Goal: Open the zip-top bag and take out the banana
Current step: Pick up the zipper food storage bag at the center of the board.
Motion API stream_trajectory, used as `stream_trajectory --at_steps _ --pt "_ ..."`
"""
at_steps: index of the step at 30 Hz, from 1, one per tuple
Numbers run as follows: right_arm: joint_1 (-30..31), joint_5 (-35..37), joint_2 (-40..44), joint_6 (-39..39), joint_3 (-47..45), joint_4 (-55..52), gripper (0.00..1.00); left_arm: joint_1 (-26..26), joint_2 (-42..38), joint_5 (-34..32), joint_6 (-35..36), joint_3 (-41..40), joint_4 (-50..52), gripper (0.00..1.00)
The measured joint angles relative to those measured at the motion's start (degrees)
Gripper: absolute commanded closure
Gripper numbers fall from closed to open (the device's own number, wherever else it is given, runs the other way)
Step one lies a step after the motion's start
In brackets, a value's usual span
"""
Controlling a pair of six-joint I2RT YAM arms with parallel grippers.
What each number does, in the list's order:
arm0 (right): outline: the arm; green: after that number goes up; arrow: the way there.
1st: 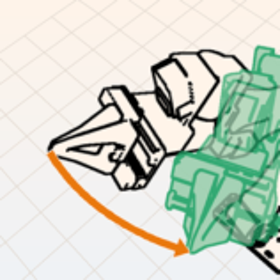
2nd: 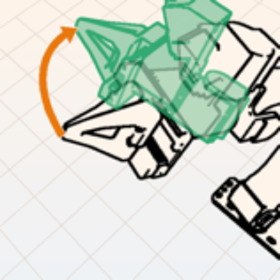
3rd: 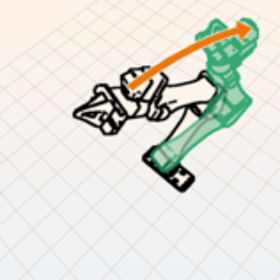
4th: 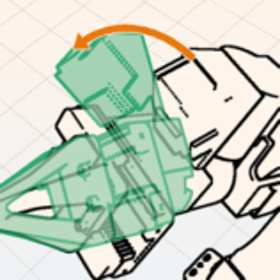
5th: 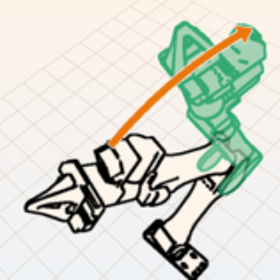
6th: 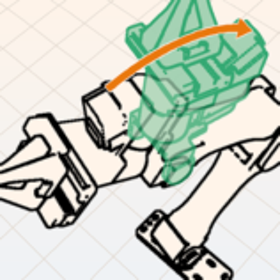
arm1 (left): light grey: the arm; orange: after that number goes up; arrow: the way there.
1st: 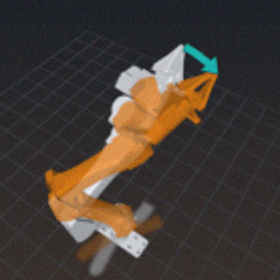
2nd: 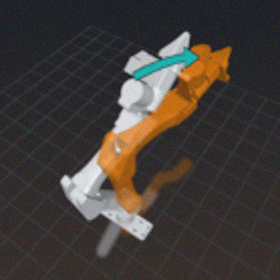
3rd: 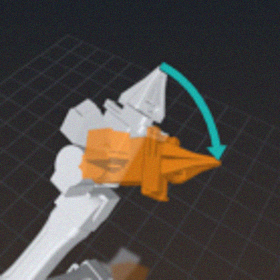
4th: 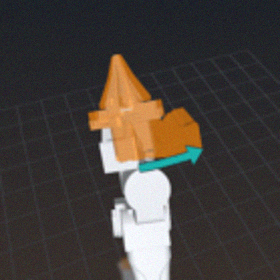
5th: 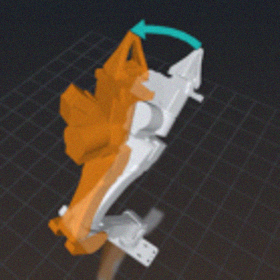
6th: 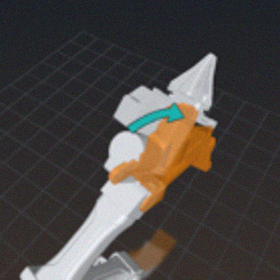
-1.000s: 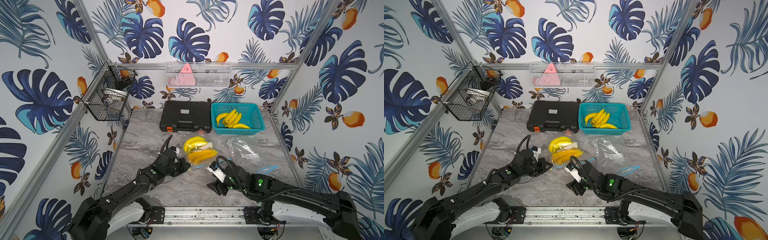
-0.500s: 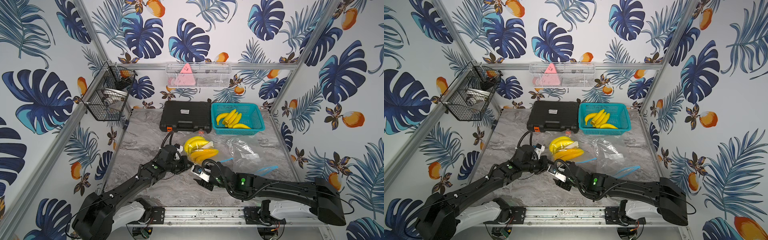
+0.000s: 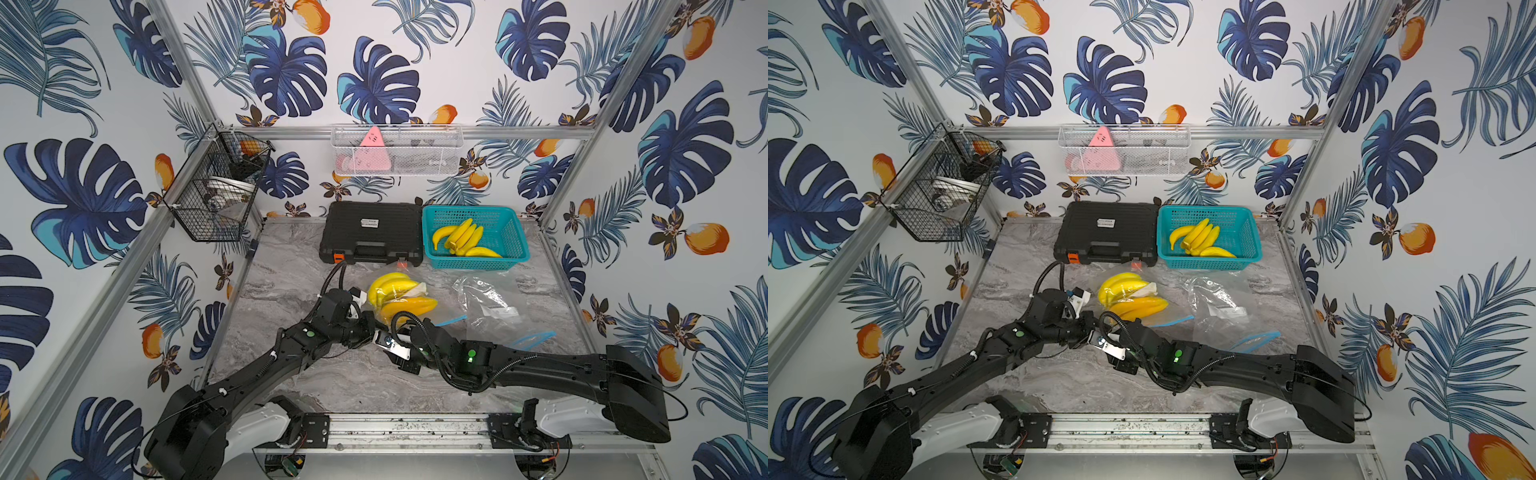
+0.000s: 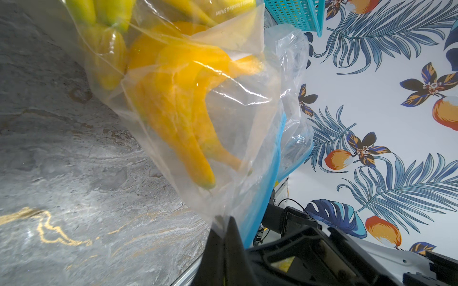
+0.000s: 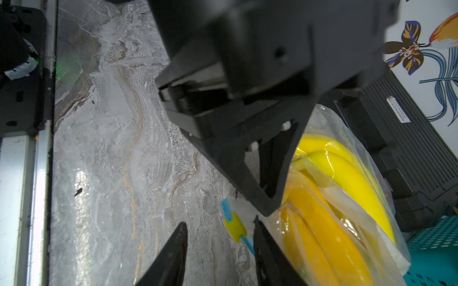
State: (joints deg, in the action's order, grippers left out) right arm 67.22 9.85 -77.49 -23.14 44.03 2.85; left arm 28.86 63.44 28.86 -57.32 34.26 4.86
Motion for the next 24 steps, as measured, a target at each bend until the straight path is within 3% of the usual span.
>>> stream_trajectory --at_steps 24 --pt "-1.42 -2.89 -2.8 -1.57 0.57 -0.15 0.79 -0.72 -0.13 1.97 -1.53 -1.68 -2.29 1.0"
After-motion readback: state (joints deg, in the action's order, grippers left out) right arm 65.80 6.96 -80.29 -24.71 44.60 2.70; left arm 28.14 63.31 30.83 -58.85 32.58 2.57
